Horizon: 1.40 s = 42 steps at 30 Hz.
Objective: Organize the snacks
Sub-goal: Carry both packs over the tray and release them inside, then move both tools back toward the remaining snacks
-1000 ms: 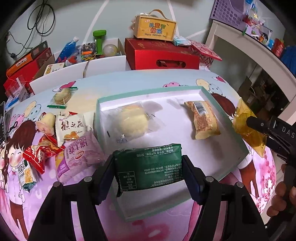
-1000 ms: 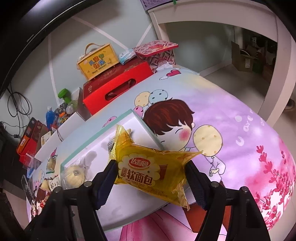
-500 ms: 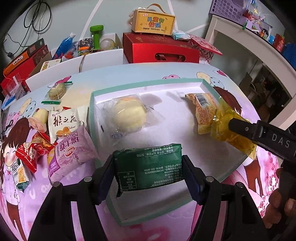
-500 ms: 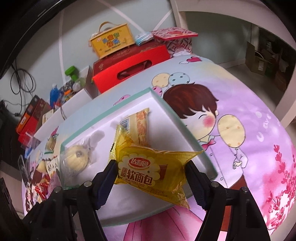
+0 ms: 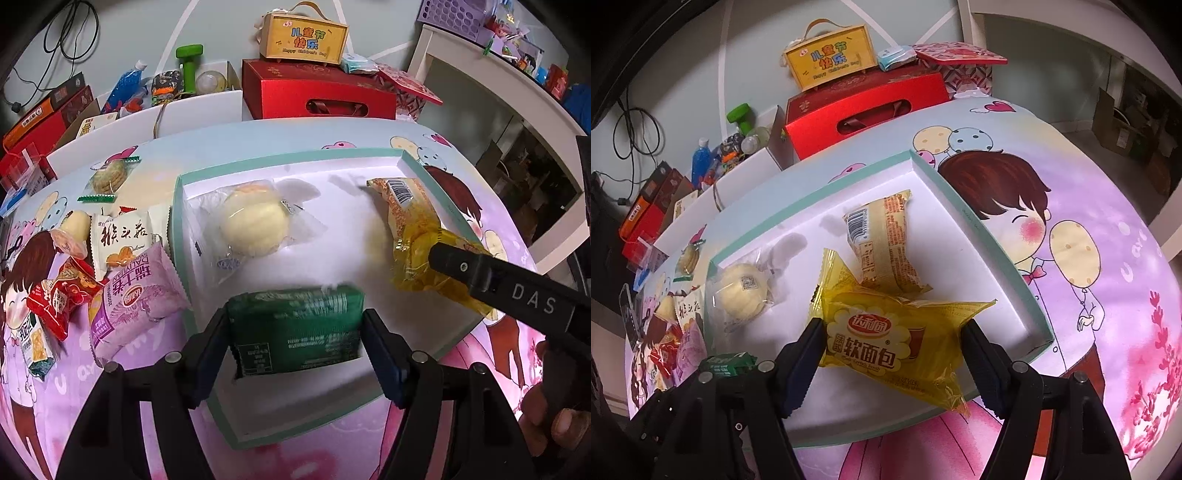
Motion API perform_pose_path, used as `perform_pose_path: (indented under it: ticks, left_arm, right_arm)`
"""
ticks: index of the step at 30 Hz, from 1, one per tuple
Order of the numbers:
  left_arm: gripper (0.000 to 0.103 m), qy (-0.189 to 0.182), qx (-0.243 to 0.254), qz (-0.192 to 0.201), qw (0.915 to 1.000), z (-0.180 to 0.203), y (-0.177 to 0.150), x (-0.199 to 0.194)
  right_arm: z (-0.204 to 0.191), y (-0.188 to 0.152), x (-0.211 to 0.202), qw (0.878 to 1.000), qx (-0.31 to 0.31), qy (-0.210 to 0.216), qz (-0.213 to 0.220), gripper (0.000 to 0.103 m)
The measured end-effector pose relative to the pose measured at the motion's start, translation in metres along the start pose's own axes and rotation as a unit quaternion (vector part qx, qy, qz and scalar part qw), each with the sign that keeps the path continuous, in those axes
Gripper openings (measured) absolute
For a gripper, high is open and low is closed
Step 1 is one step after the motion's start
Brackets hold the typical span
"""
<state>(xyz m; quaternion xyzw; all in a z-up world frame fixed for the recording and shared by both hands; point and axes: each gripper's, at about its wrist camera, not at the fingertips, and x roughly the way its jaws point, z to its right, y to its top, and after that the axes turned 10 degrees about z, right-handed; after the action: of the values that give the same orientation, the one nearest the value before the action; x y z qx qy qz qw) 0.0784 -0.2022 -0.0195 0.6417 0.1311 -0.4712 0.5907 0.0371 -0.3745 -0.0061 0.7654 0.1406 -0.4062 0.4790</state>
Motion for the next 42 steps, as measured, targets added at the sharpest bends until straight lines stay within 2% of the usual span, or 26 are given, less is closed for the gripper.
perform_pose_path:
  ticks: [1, 3, 16, 20, 26, 27, 28, 29, 35, 42]
  left_arm:
    - [0.073, 0.001, 0.0, 0.001, 1.0, 0.0, 0.0, -0.001]
    - [0.082, 0.008, 0.002, 0.005, 1.0, -0.001, 0.001, -0.003]
    - [0.082, 0.011, -0.009, 0.019, 0.9997, -0.01, 0.005, -0.012]
    - [0.083, 0.013, -0.016, 0.023, 0.9995, -0.016, 0.005, -0.014]
    - [0.085, 0.019, -0.027, 0.031, 0.999, -0.023, 0.007, -0.017]
    - [0.092, 0.021, -0.03, 0.033, 0.9988, -0.025, 0.007, -0.018]
    - [0.094, 0.022, -0.031, 0.034, 0.9987, -0.026, 0.007, -0.018]
    - [0.094, 0.025, -0.033, 0.037, 0.9985, -0.027, 0.008, -0.019]
    - [0.095, 0.04, -0.039, 0.05, 0.9972, -0.034, 0.009, -0.022]
    - [0.095, 0.05, -0.043, 0.046, 0.9968, -0.039, 0.008, -0.023]
  right_arm:
    - [-0.001, 0.0, 0.0, 1.0, -0.002, 0.0, 0.0, 0.077]
    - [-0.002, 0.0, 0.0, 1.0, -0.004, 0.001, -0.001, 0.077]
    - [-0.006, -0.001, 0.002, 1.0, -0.007, 0.007, -0.006, 0.079]
    - [-0.007, 0.0, -0.001, 1.0, -0.007, 0.009, 0.001, 0.088]
    - [-0.008, -0.001, -0.001, 1.0, -0.006, 0.011, 0.003, 0.089]
    - [-0.008, -0.001, -0.001, 1.0, -0.006, 0.011, 0.004, 0.091]
    - [-0.008, -0.001, -0.002, 1.0, -0.005, 0.011, 0.007, 0.094]
    - [-0.008, -0.001, -0.002, 1.0, -0.005, 0.011, 0.008, 0.103]
    - [-0.007, 0.0, -0.005, 1.0, -0.003, 0.014, 0.018, 0.103]
    - [-0.008, 0.0, -0.004, 1.0, -0.003, 0.014, 0.017, 0.103]
